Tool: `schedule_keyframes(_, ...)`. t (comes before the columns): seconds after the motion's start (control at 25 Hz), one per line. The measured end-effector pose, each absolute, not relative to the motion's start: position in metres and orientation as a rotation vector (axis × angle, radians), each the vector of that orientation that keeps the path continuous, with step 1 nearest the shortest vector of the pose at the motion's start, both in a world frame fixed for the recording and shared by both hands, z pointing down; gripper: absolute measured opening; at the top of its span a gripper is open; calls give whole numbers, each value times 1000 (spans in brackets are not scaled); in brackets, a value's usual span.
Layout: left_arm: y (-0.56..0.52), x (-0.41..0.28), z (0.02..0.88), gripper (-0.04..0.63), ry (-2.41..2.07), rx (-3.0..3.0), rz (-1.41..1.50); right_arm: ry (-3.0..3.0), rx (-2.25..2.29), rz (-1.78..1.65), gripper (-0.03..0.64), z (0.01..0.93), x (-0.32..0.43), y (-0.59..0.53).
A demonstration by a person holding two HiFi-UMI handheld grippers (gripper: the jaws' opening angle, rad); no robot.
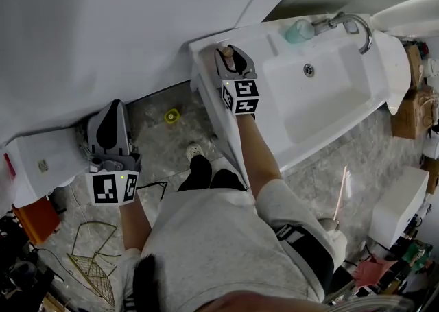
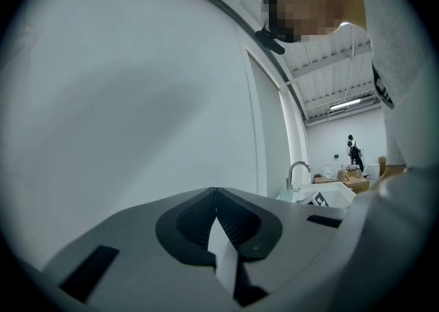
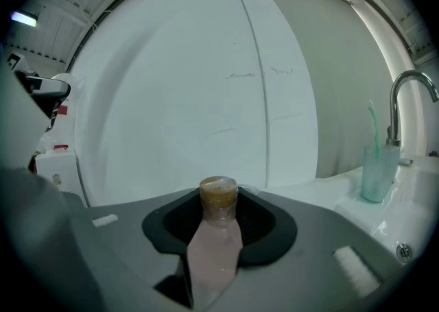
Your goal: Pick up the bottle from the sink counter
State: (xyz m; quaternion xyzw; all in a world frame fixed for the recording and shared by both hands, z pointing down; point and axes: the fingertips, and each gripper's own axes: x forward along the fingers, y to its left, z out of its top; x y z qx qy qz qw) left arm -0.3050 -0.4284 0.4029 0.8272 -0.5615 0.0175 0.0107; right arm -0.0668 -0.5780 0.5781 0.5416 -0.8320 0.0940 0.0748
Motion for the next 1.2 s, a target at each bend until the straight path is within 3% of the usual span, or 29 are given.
schedule_keyframes(1.2,-373,-232,336,8,-1776,2667,-151,-2671,1564,56,149,415,-33,-455)
